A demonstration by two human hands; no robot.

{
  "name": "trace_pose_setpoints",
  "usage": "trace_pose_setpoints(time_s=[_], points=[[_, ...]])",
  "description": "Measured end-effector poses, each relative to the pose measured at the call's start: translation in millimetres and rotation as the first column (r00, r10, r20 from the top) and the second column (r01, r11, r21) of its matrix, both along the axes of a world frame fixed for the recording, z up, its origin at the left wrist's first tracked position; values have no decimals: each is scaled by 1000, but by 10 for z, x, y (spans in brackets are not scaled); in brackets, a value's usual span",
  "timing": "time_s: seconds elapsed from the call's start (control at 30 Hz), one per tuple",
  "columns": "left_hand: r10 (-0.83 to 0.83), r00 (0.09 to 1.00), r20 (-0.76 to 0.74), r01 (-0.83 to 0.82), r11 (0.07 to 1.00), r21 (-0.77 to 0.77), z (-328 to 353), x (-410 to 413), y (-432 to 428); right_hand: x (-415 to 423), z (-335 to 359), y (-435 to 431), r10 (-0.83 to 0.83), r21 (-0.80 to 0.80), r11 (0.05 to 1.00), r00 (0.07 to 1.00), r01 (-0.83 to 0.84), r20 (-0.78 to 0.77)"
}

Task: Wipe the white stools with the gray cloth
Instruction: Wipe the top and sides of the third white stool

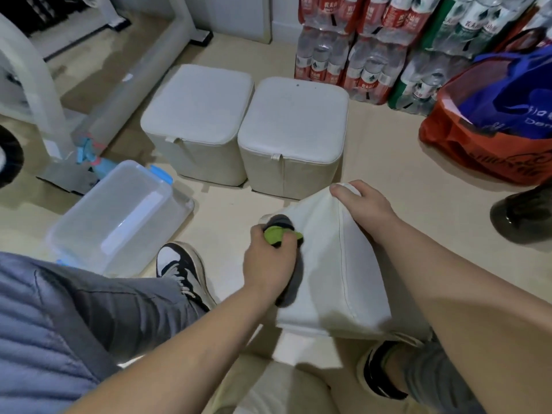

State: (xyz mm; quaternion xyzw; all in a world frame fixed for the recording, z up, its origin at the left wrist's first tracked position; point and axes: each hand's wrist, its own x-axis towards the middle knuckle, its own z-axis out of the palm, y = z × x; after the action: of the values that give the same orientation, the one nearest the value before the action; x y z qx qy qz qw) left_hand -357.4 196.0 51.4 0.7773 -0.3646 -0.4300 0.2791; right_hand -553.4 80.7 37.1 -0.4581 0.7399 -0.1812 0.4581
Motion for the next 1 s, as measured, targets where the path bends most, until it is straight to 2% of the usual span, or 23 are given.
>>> trace_pose_setpoints(time_s=[0.1, 0.2, 0.23, 0.27, 0.3, 0.37, 0.43, 0.47, 0.5, 0.57, 0.67, 0.7, 0.77, 0.83, 0.87, 0.93, 1.0], points=[[-158, 983, -93, 144, 980, -137, 305, -269, 284, -31, -48, -16, -55, -1, 998, 998, 55, 29], [-423, 904, 60, 417, 844, -337, 360, -246, 493, -77, -65, 56, -71, -11, 997, 996, 71, 63], [-468, 876, 117, 475, 797, -373, 252, -150, 562, -98, -71, 103, -80, -9, 997, 995, 81, 61], [-474, 868, 148, 493, 790, -365, 104, -17, 608, -105, -72, 138, -91, -12, 996, 994, 91, 64], [-444, 881, 164, 473, 820, -321, -50, 133, 671, -116, -56, 193, -103, -12, 995, 992, 104, 66], [-291, 933, 211, 328, 930, -166, -342, 448, 772, -112, -31, 256, -119, -3, 993, 990, 119, 77], [-86, 974, 210, 80, 996, 37, -499, 697, 825, -77, 30, 314, -129, 8, 992, 987, 129, 97], [31, 984, 173, -53, 991, 124, -539, 773, 802, -55, 48, 316, -127, 10, 992, 987, 127, 97], [132, 983, 128, -153, 974, 165, -533, 806, 757, -26, 73, 328, -114, 8, 994, 990, 113, 89], [205, 977, 58, -210, 974, 88, -386, 745, 586, 21, 135, 368, -68, -12, 998, 995, 69, 74], [88, 995, -37, -94, 979, -180, 45, 449, 207, 48, 182, 451, -21, -34, 999, 999, 23, 40], [-7, 999, -33, -2, 960, -279, 184, 332, 105, 74, 203, 481, -3, -31, 1000, 999, 4, 36], [-251, 965, 79, 261, 873, -411, 322, 107, -2, 124, 220, 516, 31, -38, 999, 998, -29, 49], [-423, 880, 215, 475, 780, -409, 274, -37, 17, 154, 241, 537, 40, -57, 998, 997, -36, 69], [-453, 860, 234, 510, 762, -399, 210, -57, 52, 146, 221, 540, 47, -68, 997, 995, -41, 84], [-423, 874, 238, 485, 773, -408, 29, 2, 73, 101, 211, 547, 51, -81, 996, 995, -44, 83], [-323, 908, 267, 399, 861, -317, -163, 184, 44, 45, 229, 559, 24, -69, 997, 996, -18, 82]])
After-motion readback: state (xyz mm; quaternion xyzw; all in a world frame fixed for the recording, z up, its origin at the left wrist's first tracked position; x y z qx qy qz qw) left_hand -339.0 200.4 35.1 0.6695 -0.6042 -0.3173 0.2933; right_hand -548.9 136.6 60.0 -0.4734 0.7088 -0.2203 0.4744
